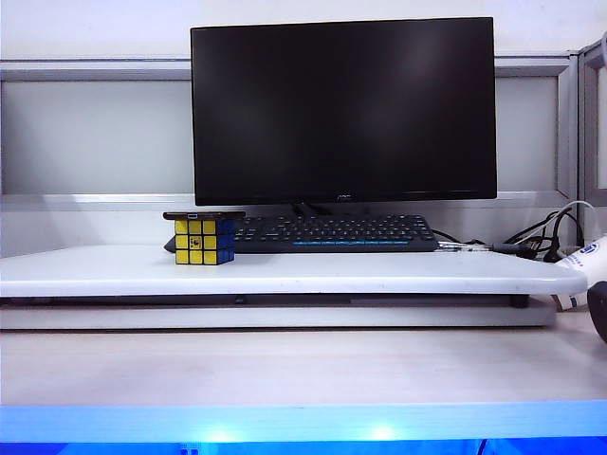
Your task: Put the phone on top of the Rubik's Cube.
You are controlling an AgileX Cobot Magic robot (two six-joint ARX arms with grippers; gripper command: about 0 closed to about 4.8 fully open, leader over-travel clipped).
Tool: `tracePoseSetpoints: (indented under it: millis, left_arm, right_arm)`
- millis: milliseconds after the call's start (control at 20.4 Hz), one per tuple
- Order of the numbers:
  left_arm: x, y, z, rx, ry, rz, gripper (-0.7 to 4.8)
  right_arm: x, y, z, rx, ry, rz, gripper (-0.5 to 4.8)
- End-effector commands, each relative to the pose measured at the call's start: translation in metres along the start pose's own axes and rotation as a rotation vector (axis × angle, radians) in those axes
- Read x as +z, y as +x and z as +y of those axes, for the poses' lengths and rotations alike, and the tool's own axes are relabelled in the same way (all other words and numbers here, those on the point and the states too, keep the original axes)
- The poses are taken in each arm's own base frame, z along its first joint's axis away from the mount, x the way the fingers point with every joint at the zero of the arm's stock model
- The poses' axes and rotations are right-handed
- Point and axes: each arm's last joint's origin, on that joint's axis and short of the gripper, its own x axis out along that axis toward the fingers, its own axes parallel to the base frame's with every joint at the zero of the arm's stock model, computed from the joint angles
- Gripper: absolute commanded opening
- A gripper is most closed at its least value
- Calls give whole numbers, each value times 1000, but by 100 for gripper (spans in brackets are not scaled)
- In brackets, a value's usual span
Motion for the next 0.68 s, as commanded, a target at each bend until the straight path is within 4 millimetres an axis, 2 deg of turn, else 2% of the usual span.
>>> tracePoseSetpoints:
  millis: [49,196,391,538,685]
  left_arm:
    - [-2,0,0,-7,-4,17,-6]
    - [-2,0,0,-7,-4,17,-5]
    - [-2,0,0,7,-5,17,-6]
    - [-2,0,2,52,-4,20,-5]
    - [-3,0,4,150,-5,29,-6]
  right_arm:
    - [-26,1,-2,20,2,-43,-6]
    - [-45,-4,-4,24,-21,-87,-6]
    - [-57,-10,-5,26,-36,-110,-6]
    - [-70,-9,-7,23,-33,-88,-6]
    - [-75,-9,-8,21,-57,-73,-6]
